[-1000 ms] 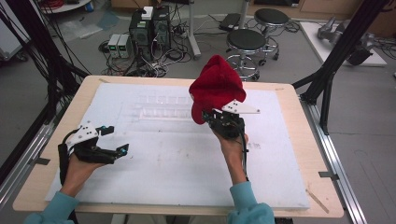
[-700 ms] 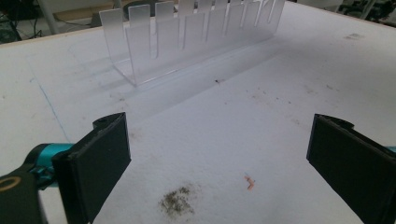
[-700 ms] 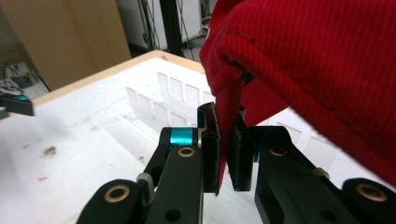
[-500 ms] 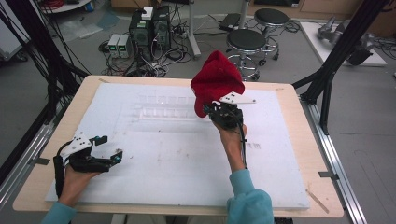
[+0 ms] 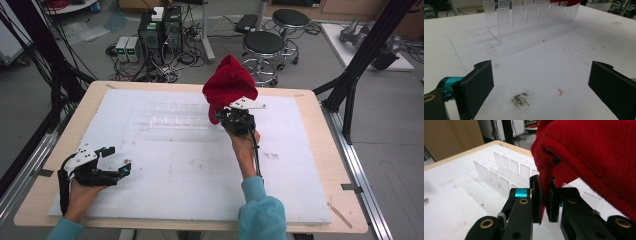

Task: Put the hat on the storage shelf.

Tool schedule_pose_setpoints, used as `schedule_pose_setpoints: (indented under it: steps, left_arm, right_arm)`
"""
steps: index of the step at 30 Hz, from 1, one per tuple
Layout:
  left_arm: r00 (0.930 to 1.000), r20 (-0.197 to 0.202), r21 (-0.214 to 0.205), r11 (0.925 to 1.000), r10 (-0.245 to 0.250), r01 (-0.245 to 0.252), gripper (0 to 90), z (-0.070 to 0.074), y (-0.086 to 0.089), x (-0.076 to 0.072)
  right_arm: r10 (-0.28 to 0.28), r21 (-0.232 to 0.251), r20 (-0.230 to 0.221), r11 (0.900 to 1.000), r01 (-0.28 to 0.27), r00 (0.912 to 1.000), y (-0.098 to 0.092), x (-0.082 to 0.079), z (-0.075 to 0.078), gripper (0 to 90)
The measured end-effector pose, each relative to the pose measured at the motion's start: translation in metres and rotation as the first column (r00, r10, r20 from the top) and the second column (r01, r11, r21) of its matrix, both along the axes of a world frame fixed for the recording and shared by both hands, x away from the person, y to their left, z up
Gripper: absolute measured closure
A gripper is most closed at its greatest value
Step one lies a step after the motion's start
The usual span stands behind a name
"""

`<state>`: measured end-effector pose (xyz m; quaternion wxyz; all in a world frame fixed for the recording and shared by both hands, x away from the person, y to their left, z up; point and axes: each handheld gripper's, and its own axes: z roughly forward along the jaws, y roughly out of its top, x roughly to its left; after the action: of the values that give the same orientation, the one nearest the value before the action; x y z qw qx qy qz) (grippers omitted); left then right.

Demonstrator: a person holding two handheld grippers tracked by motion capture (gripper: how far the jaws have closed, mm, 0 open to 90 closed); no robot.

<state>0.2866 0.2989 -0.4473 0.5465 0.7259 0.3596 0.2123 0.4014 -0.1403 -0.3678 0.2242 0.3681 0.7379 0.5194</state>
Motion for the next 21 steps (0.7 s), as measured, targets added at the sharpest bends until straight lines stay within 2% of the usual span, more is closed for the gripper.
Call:
schedule_pose_setpoints:
  steps: [4,8,16,21]
  left_arm:
    - [1.0,0.004,-0.001,1.0,0.003,-0.003,6.5,0.0,0.0,-0.001]
    - [0.9998,0.018,0.005,0.9999,0.012,-0.012,6.5,0.0,-0.001,-0.002]
    - [0.9976,0.052,0.008,0.9989,0.046,-0.046,6.5,-0.001,-0.001,-0.006]
    - [0.9962,0.071,0.01,0.9986,0.051,-0.051,6.5,-0.001,-0.001,-0.008]
  right_arm:
    - [-0.003,-0.008,-0.002,1.0,0.003,1.0,0.003,0.004,-0.005,85.2]
    - [-0.002,-0.028,-0.022,0.9996,0.002,0.9997,0.006,0.009,-0.012,84.9]
    - [-0.002,-0.047,-0.03,0.9989,0.001,0.9995,0.009,0.007,-0.013,85.1]
    - [-0.004,-0.056,-0.044,0.9984,0.002,0.999,0.009,0.006,-0.014,85.2]
